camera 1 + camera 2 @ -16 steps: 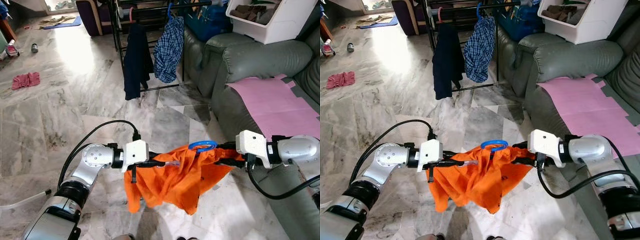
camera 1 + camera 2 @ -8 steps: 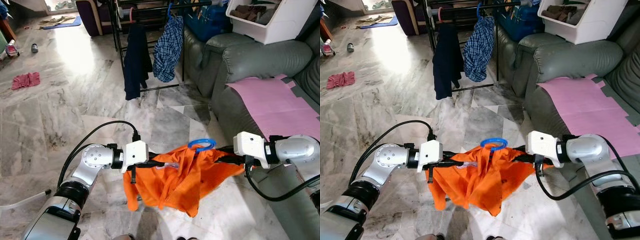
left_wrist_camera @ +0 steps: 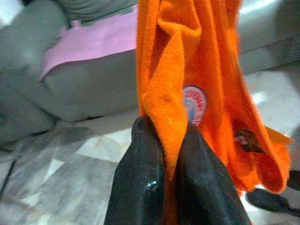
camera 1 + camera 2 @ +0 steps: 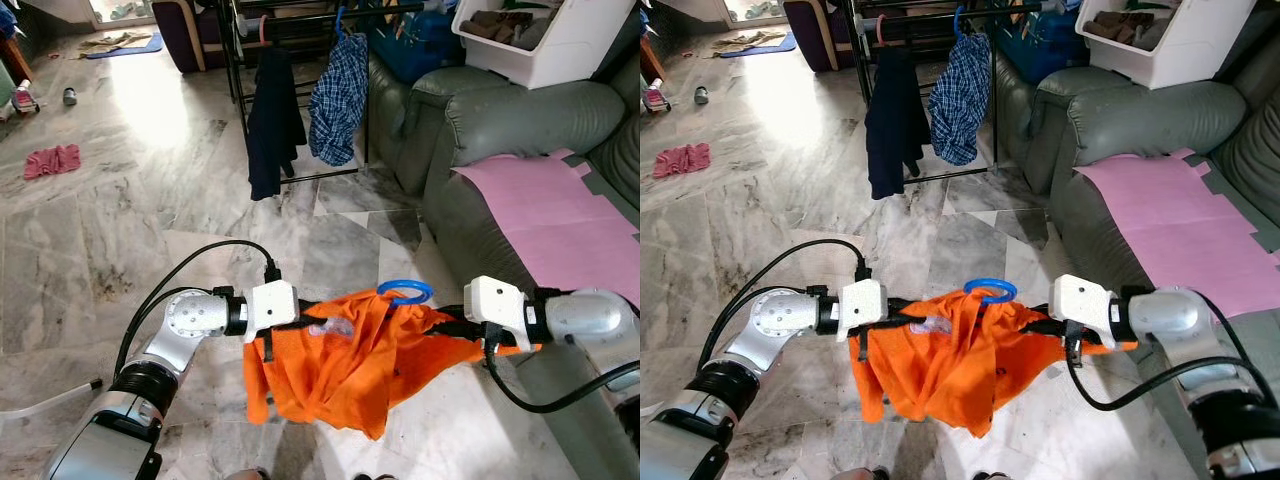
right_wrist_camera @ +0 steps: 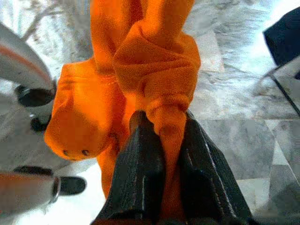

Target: Hang hanger

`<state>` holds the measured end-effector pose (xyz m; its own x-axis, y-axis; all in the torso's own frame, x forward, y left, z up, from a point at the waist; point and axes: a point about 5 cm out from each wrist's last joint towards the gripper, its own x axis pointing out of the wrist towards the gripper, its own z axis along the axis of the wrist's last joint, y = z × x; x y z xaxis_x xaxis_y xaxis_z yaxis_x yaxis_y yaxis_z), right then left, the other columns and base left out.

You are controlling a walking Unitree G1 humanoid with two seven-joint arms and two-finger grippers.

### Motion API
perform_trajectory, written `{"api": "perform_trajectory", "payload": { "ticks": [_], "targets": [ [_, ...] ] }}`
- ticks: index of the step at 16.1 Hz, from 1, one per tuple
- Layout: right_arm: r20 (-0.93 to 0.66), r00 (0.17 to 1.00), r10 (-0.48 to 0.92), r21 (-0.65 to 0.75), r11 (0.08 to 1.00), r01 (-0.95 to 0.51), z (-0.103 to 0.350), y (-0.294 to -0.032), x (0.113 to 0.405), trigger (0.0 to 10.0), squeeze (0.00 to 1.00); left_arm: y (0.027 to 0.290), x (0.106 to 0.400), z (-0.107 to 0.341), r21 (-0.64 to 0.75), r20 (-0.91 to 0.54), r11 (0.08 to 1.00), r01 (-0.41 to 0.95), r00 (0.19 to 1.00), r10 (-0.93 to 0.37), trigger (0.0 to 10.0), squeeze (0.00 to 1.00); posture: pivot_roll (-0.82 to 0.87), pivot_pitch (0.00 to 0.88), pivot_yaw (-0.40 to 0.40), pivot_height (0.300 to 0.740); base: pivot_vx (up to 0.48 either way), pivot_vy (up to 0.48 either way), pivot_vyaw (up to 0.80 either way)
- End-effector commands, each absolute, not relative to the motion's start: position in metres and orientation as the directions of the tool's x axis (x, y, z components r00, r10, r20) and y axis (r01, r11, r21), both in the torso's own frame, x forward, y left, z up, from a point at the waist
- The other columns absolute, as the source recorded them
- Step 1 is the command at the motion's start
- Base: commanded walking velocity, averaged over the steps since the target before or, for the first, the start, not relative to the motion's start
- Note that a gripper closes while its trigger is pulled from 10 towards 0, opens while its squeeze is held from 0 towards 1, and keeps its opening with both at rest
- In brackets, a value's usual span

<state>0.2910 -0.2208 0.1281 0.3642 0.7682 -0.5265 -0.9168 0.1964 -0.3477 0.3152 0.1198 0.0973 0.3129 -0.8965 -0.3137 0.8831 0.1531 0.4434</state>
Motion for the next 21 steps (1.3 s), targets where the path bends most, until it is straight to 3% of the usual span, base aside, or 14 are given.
{"api": "perform_trajectory", "payload": {
  "ticks": [1, 3, 7, 8, 9, 12, 14, 15, 19, 21],
  "targets": [
    [-0.514, 0.388, 0.765, -0.355, 0.222, -0.908, 0.125, -0.218, 0.29, 0.0, 0.0, 0.115, 0.324, 0.113, 0.485, -0.228, 0.224, 0.845, 0.369, -0.901, 10.0, 1.0, -0.08, 0.094, -0.014, 0.74, 0.0, 0.0, 0.0],
    [-0.492, 0.531, 0.69, -0.42, 0.347, -0.839, 0.119, -0.221, 0.3, 0.0, 0.0, 0.112, 0.327, 0.118, 0.496, -0.162, 0.289, 0.819, 0.414, -0.896, 10.0, 1.0, -0.08, 0.094, -0.015, 0.74, 0.0, 0.0, 0.0],
    [-0.484, 0.614, 0.624, -0.375, 0.486, -0.789, 0.103, -0.219, 0.297, 0.0, 0.0, 0.112, 0.329, 0.129, 0.516, -0.065, 0.356, 0.779, 0.45, -0.891, 10.0, 1.0, -0.08, 0.102, -0.012, 0.74, 0.0, 0.0, 0.0],
    [-0.483, 0.651, 0.585, -0.368, 0.539, -0.757, 0.096, -0.218, 0.296, 0.0, 0.0, 0.117, 0.335, 0.136, 0.55, -0.01, 0.447, 0.705, 0.541, -0.841, 10.0, 1.0, -0.08, 0.103, -0.009, 0.74, 0.0, 0.0, 0.0],
    [-0.479, 0.661, 0.577, -0.366, 0.553, -0.748, 0.094, -0.217, 0.296, 0.0, 0.0, 0.118, 0.336, 0.138, 0.538, 0.012, 0.473, 0.698, 0.555, -0.832, 10.0, 1.0, -0.08, 0.104, -0.007, 0.74, 0.0, 0.0, 0.0],
    [-0.407, 0.776, 0.482, -0.329, 0.715, -0.617, 0.089, -0.212, 0.298, 0.0, 0.0, 0.131, 0.34, 0.141, 0.424, 0.102, 0.652, 0.628, 0.682, -0.724, 10.0, 1.0, -0.08, 0.1, 0.001, 0.74, 0.0, 0.0, 0.0],
    [-0.342, 0.88, 0.328, -0.341, 0.83, -0.442, 0.088, -0.219, 0.301, 0.0, 0.0, 0.144, 0.336, 0.128, 0.275, 0.151, 0.822, 0.499, 0.822, -0.55, 10.0, 1.0, -0.08, 0.097, 0.001, 0.74, 0.0, 0.0, 0.0],
    [-0.267, 0.941, 0.209, -0.309, 0.906, -0.289, 0.093, -0.225, 0.298, 0.0, 0.0, 0.156, 0.326, 0.112, 0.16, 0.146, 0.929, 0.334, 0.923, -0.357, 10.0, 1.0, -0.07, 0.092, -0.002, 0.74, 0.0, 0.0, 0.0],
    [-0.185, 0.981, 0.06, -0.201, 0.975, -0.097, 0.095, -0.228, 0.285, 0.0, 0.0, 0.169, 0.307, 0.089, 0.06, 0.091, 0.988, 0.142, 0.985, -0.147, 10.0, 1.0, -0.08, 0.086, -0.006, 0.74, 0.0, 0.0, 0.0],
    [-0.13, 0.988, -0.08, -0.032, 0.997, 0.076, 0.094, -0.226, 0.271, 0.0, 0.0, 0.17, 0.303, 0.086, 0.005, 0.064, 0.997, 0.075, 0.995, -0.075, 10.0, 1.0, -0.07, 0.077, -0.007, 0.74, 0.0, 0.0, 0.0]
  ]
}}
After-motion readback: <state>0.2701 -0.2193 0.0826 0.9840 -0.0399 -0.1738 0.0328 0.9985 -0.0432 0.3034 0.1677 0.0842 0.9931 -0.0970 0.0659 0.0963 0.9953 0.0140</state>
